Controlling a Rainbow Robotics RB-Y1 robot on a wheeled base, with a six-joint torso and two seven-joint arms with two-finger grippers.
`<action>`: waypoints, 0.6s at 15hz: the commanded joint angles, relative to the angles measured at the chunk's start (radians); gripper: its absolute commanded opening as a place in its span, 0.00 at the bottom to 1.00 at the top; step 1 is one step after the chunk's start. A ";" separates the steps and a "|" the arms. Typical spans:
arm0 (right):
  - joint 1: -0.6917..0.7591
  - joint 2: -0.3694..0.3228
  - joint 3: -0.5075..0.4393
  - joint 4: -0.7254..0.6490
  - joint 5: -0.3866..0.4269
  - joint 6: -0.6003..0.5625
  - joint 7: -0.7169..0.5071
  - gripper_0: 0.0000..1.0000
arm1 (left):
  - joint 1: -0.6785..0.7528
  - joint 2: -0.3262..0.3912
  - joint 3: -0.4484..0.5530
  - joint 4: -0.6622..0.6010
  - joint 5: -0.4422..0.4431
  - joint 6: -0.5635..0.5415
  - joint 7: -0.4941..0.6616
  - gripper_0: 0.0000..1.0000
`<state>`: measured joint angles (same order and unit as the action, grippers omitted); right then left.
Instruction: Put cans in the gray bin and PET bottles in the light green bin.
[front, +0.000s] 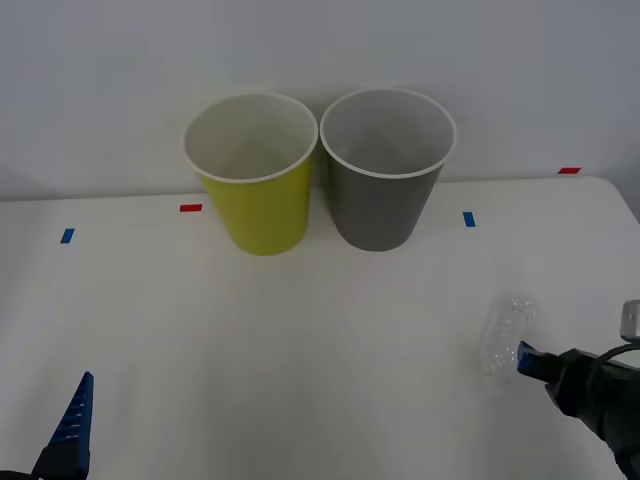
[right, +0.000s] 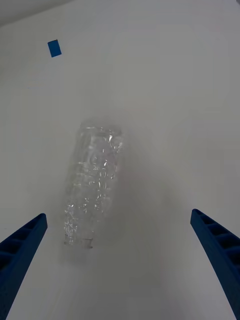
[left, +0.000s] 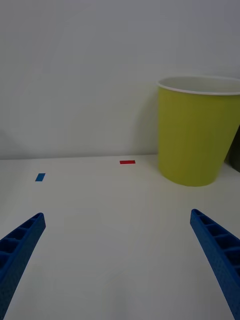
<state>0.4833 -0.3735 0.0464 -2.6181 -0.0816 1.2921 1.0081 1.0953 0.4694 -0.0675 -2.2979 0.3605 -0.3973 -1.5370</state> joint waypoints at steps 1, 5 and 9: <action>-0.112 -0.022 -0.045 0.016 -0.107 0.128 0.006 1.00 | 0.000 0.000 0.000 0.000 0.000 0.000 0.000 1.00; -0.249 -0.041 -0.099 0.147 -0.241 0.153 0.009 1.00 | 0.000 0.000 0.000 0.000 0.000 0.000 0.000 1.00; -0.328 -0.124 -0.111 0.267 -0.333 0.154 -0.009 1.00 | 0.000 0.000 0.000 0.000 0.000 0.000 0.000 1.00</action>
<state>0.1749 -0.4794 -0.0628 -2.3805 -0.3877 1.4456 1.0048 1.0953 0.4694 -0.0675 -2.2978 0.3605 -0.3973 -1.5371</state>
